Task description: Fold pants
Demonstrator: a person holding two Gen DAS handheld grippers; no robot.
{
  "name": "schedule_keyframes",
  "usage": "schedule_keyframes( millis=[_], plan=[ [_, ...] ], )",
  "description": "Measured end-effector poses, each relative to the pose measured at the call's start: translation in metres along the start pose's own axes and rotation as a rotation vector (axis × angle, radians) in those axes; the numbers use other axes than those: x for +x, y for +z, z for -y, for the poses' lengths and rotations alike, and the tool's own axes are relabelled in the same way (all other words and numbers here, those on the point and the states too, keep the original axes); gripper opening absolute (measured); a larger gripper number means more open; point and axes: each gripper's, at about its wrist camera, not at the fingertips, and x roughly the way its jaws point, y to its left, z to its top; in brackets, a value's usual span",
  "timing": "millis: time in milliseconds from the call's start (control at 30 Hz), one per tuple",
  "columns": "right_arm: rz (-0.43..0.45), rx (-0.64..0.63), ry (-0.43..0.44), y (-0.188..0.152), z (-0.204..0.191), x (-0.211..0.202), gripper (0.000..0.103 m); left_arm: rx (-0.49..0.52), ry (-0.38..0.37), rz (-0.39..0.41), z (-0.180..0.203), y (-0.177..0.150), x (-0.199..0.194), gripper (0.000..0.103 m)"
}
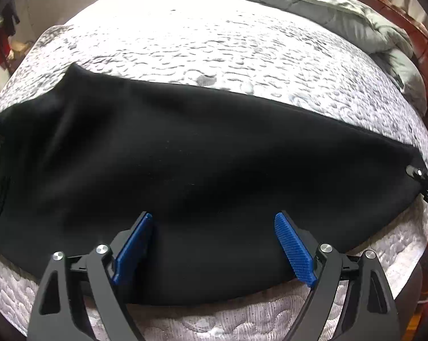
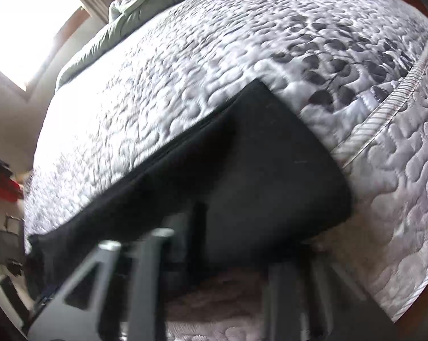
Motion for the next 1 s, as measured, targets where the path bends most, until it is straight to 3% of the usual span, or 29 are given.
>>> schedule_keyframes(
  millis=[100, 167, 233, 300, 367, 433, 500, 600, 733, 833, 1000],
  plan=[
    [0.061, 0.023, 0.138, 0.005, 0.005, -0.028, 0.009, -0.049, -0.010, 0.027, -0.010, 0.001, -0.007, 0.088],
    [0.139, -0.012, 0.173, 0.005, 0.003, -0.054, 0.009, -0.061, 0.001, 0.058, -0.015, 0.001, -0.011, 0.088],
    [0.156, -0.014, 0.136, 0.005, 0.003, -0.056, 0.009, -0.058, 0.018, 0.056, -0.018, 0.000, -0.008, 0.089],
    [0.069, -0.004, 0.031, 0.006, 0.010, -0.028, 0.009, -0.054, 0.022, 0.016, -0.022, 0.000, 0.006, 0.091],
    [0.000, 0.007, -0.037, 0.002, 0.015, -0.004, 0.009, 0.008, 0.043, 0.027, -0.018, -0.001, 0.011, 0.094],
    [0.013, 0.003, -0.063, -0.005, 0.013, 0.001, 0.009, 0.038, 0.046, 0.024, -0.016, -0.002, 0.009, 0.094],
    [0.036, 0.004, -0.062, -0.010, 0.004, -0.010, 0.009, -0.005, 0.006, 0.023, -0.025, -0.002, 0.002, 0.094],
    [0.096, -0.081, -0.093, -0.014, -0.033, -0.041, 0.009, -0.062, -0.028, 0.020, -0.042, 0.000, -0.010, 0.094],
    [0.165, -0.218, -0.058, -0.024, -0.101, -0.071, 0.009, -0.108, 0.013, 0.075, -0.075, -0.002, -0.032, 0.094],
    [0.174, -0.327, -0.029, -0.039, -0.152, -0.074, 0.009, -0.153, 0.021, 0.085, -0.098, -0.005, -0.040, 0.094],
    [0.111, -0.486, 0.010, -0.080, -0.231, -0.049, 0.010, -0.228, 0.011, 0.080, -0.132, -0.011, -0.046, 0.094]
  ],
)
